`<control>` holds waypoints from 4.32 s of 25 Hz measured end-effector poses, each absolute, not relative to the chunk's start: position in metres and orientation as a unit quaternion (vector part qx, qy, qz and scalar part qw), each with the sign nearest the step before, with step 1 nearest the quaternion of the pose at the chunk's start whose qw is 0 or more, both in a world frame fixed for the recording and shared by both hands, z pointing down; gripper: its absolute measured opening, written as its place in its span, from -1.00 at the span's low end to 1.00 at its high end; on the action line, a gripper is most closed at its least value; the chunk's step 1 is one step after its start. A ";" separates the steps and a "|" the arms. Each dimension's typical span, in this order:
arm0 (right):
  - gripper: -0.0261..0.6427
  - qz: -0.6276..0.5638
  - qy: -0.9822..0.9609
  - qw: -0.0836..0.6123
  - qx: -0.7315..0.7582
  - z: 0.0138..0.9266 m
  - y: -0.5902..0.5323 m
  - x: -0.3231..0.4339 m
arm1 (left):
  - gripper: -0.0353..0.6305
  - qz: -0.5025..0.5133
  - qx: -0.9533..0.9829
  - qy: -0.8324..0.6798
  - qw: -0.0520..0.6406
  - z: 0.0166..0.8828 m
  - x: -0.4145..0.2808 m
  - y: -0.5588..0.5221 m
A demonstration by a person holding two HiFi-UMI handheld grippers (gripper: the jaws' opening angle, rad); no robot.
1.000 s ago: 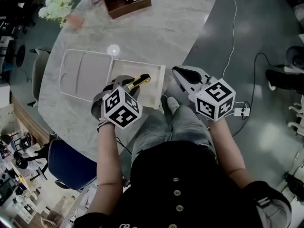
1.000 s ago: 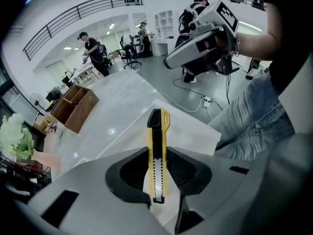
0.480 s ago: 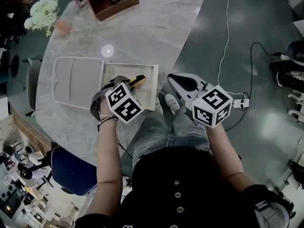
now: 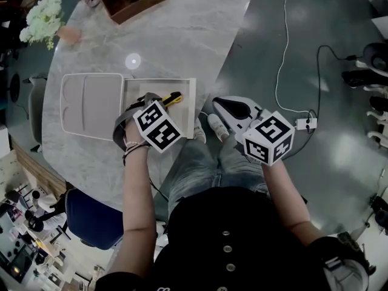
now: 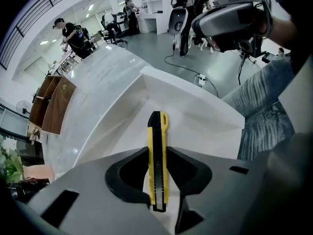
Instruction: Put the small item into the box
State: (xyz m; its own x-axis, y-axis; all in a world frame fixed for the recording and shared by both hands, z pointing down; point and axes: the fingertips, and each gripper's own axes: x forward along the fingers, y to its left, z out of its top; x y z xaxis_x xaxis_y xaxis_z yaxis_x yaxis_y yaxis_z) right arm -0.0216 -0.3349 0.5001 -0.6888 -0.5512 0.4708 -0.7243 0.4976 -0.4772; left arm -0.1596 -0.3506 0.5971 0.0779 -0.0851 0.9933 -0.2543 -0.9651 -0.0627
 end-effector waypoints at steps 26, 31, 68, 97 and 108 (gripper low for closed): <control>-0.91 0.320 -0.868 0.157 0.346 0.499 -0.327 -0.013 | -0.21 0.628 0.760 -0.158 0.061 0.582 -0.153 -0.360; -0.91 0.305 -0.875 0.154 0.343 0.492 -0.331 -0.007 | -0.21 0.600 0.777 -0.181 0.069 0.566 -0.148 -0.362; -0.91 0.103 -0.955 0.196 0.195 0.379 -0.361 -0.102 | -0.84 0.194 0.862 -0.431 0.182 0.389 -0.184 -0.347; -0.91 0.042 -0.972 0.221 0.072 0.355 -0.333 -0.166 | -0.84 0.002 0.829 -0.540 0.146 0.345 -0.225 -0.317; -0.91 0.027 -0.966 0.250 0.061 0.352 -0.327 -0.155 | -0.84 0.016 0.845 -0.510 0.164 0.352 -0.212 -0.317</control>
